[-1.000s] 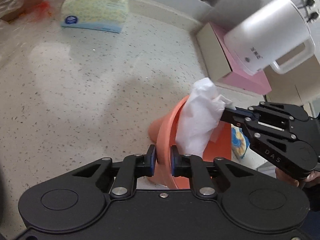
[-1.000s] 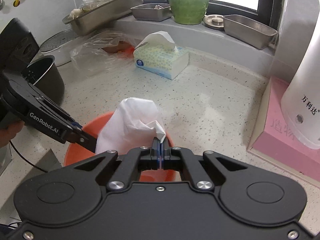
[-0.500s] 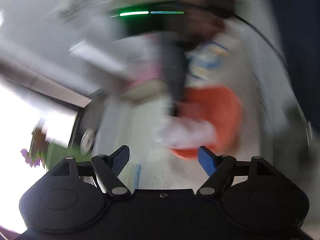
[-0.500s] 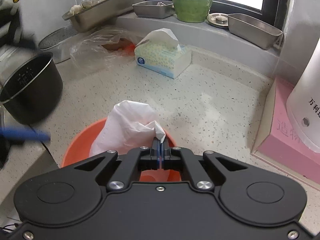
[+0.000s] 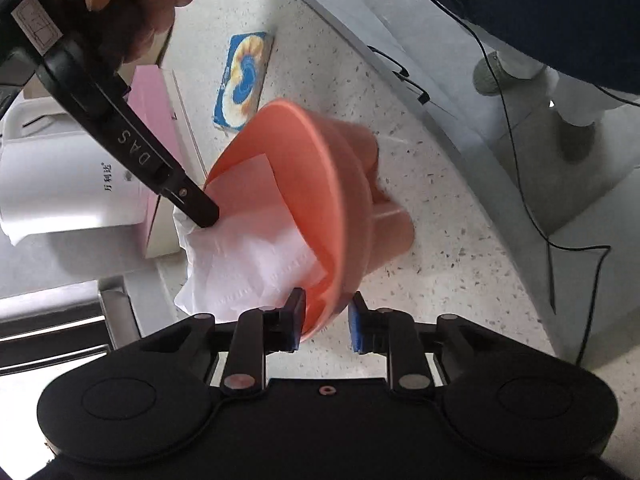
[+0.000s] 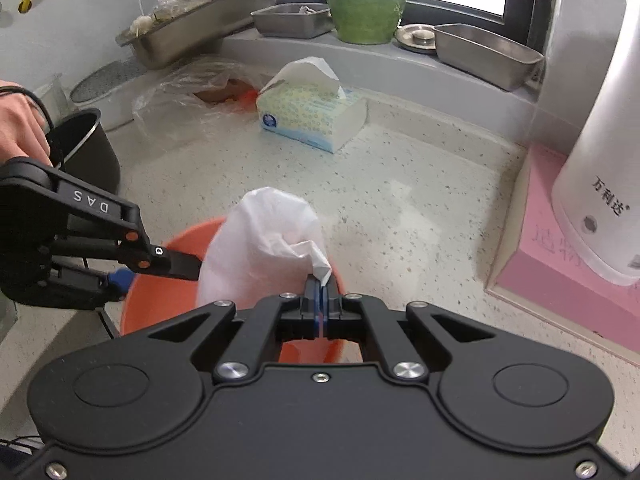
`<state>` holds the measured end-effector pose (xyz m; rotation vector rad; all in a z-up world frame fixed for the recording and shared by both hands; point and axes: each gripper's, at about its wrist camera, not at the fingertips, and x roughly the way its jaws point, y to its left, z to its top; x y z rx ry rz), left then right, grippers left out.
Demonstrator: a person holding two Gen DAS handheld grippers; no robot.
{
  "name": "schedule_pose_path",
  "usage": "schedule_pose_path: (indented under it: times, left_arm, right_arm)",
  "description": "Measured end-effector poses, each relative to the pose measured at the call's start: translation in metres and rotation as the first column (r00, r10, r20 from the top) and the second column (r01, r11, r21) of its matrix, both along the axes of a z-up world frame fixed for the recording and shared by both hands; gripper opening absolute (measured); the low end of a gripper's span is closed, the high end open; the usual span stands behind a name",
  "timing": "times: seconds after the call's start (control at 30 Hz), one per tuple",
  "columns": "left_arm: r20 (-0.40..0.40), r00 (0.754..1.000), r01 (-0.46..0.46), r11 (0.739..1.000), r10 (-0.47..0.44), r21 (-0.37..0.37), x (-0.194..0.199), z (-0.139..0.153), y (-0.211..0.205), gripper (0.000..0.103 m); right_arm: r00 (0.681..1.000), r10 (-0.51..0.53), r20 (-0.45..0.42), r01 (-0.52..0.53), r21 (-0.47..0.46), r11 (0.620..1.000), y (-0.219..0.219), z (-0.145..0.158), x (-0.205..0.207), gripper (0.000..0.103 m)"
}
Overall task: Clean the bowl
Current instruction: 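Tilt the bowl with the left gripper while the right gripper wipes its rim with tissue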
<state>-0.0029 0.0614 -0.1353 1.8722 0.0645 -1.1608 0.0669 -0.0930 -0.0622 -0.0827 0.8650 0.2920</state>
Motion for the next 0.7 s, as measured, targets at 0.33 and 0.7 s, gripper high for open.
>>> schedule_pose_path:
  times: [0.33,0.7]
  left_arm:
    - [0.032,0.99,-0.141,0.99,0.141,0.01,-0.003,-0.008,-0.014,0.015]
    - [0.027,0.989,-0.149,0.988,0.148,0.031,-0.004,-0.005,-0.025,0.016]
  right_arm:
    - [0.995,0.082,0.053,-0.075,-0.119,0.99,0.02,0.007,-0.014,0.001]
    - [0.987,0.158,-0.031,-0.161,-0.094,0.983,0.023,0.015,-0.035,0.001]
